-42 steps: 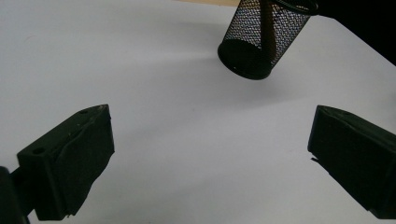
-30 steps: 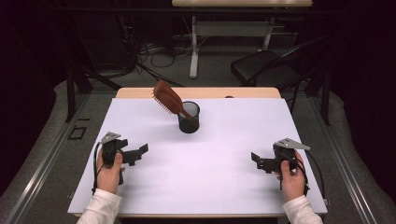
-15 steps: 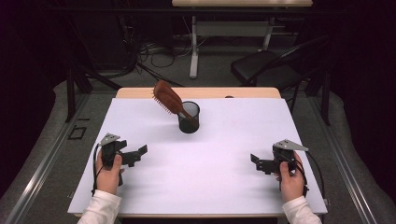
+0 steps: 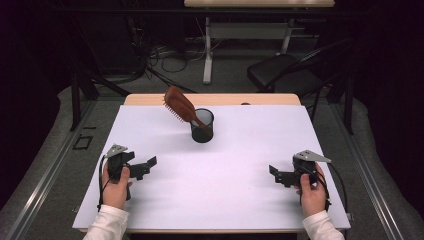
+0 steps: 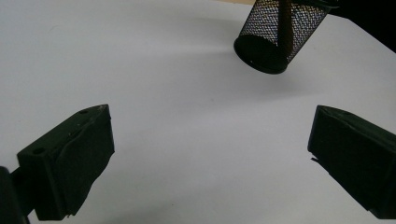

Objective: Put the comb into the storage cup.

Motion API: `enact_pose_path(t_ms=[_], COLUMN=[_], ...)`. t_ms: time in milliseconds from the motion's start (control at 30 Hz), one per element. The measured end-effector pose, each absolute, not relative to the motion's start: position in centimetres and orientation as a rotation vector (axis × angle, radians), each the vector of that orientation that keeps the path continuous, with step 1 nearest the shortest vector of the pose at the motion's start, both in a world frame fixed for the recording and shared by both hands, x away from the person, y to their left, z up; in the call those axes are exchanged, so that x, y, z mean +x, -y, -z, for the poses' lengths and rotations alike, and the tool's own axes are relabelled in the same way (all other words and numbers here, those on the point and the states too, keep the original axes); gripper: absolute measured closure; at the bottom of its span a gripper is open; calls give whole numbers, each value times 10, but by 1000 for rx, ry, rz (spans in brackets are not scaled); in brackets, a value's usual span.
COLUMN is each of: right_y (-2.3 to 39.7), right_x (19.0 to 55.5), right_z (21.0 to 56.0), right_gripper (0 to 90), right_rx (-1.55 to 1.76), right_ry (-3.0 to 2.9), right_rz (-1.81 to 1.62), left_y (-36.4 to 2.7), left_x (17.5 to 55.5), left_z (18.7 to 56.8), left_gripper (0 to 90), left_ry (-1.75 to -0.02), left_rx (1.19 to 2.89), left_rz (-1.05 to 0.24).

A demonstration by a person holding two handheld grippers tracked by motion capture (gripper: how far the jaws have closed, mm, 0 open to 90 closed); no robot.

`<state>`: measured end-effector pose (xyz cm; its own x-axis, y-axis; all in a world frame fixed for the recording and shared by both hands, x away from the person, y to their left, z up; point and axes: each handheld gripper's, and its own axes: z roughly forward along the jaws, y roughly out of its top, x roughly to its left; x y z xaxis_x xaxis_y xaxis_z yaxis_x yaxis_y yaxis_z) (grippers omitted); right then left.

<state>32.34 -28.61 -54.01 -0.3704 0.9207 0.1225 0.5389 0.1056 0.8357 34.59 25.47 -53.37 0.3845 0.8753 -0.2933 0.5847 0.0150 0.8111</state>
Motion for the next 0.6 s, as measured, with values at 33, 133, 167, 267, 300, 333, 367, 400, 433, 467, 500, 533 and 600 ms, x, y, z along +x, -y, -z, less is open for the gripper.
enact_pose_path(t_ms=[33, 133, 167, 267, 300, 333, 367, 400, 433, 467, 500, 533, 600], right_y=[286, 286, 286, 286, 286, 286, 286, 286, 286, 286, 286, 287, 287], right_x=[323, 323, 323, 323, 323, 323, 323, 323, 323, 323, 323, 323, 323], right_z=[540, 540, 540, 541, 541, 541, 541, 541, 541, 541, 541, 541, 541], right_gripper=[0, 0, 0, 0, 0, 0, 0, 0, 0, 0, 0, 0, 0], right_rx=[1420, 1422, 1421, 1419, 1418, 1418, 1418, 1418, 1419, 1418, 1420, 1421, 1425], right_ry=[-1956, -1960, -1960, -1960, -1961, -1961, -1961, -1960, -1960, -1960, -1958, -1958, -1955], right_rz=[-1181, -1178, -1176, -1172, -1171, -1170, -1170, -1171, -1171, -1171, -1171, -1172, -1173], left_y=[-255, -255, -255, -256, -256, -256, -256, -256, -257, -257, -257, -257, -257], left_x=[346, 346, 346, 346, 346, 346, 346, 346, 346, 346, 346, 346, 345], left_z=[534, 535, 535, 535, 535, 535, 535, 535, 535, 535, 535, 535, 534], left_gripper=[5, 5, 5, 5, 5, 5, 5, 5, 5, 5, 5, 5, 5], left_ry=[-1304, -1307, -1308, -1312, -1312, -1311, -1312, -1312, -1313, -1312, -1313, -1314, -1311], left_rx=[1675, 1676, 1676, 1674, 1673, 1673, 1675, 1674, 1672, 1672, 1670, 1669, 1670], left_rz=[-375, -375, -375, -377, -376, -377, -378, -379, -378, -379, -380, -379, -381])
